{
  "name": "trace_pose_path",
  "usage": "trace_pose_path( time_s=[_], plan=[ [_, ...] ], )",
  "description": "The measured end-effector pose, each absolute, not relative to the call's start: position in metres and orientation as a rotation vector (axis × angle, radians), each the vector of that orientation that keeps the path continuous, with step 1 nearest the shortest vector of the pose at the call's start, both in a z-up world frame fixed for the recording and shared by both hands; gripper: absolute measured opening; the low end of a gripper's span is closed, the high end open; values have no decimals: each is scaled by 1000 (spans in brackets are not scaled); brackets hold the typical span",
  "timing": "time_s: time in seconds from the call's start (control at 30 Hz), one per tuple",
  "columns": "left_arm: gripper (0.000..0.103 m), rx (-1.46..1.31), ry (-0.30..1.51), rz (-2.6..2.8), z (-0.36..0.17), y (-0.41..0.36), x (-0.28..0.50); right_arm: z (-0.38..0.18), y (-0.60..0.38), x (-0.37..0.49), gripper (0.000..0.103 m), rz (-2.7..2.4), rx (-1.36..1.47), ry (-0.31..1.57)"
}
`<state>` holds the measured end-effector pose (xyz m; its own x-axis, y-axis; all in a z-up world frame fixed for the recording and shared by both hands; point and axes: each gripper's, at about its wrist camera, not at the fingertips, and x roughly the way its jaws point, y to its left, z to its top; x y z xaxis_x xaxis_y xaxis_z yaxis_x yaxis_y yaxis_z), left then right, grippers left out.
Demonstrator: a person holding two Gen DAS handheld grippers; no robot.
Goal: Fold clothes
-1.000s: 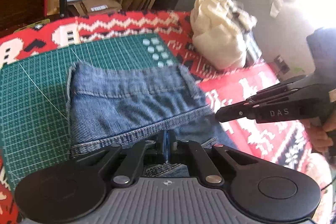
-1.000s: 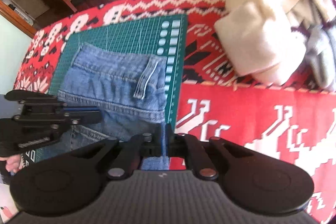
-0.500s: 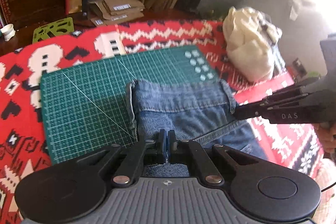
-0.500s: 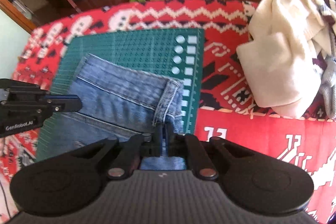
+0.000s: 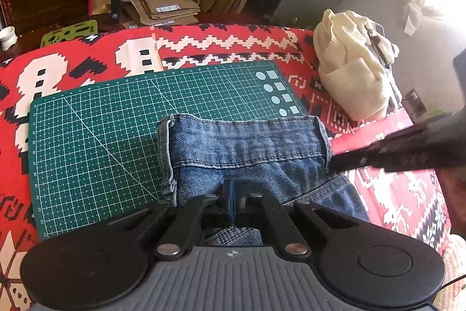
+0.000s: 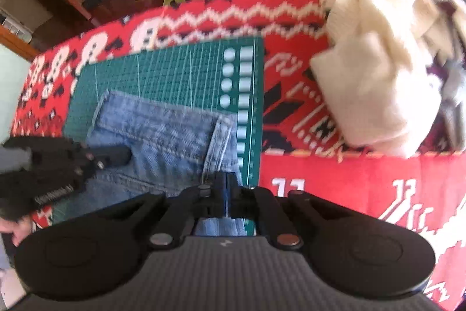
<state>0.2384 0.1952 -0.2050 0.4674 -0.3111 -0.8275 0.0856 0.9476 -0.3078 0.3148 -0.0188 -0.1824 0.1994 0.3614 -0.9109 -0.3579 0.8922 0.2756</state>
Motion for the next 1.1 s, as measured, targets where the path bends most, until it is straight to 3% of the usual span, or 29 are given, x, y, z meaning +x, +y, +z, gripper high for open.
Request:
trace_pose_path(
  time_s=[0.17,0.33,1.1],
  plan=[
    [1,-257,1056,-238,-205,196,243,-169,10,305,3,615,-8,1242],
    [0,-258,1055,-229,-205,194,246,-191,36,308,2,555,-99,1272],
    [3,-261,1101,-213,-206,193,265,-209,11,350,0,471,31,1227]
  ],
)
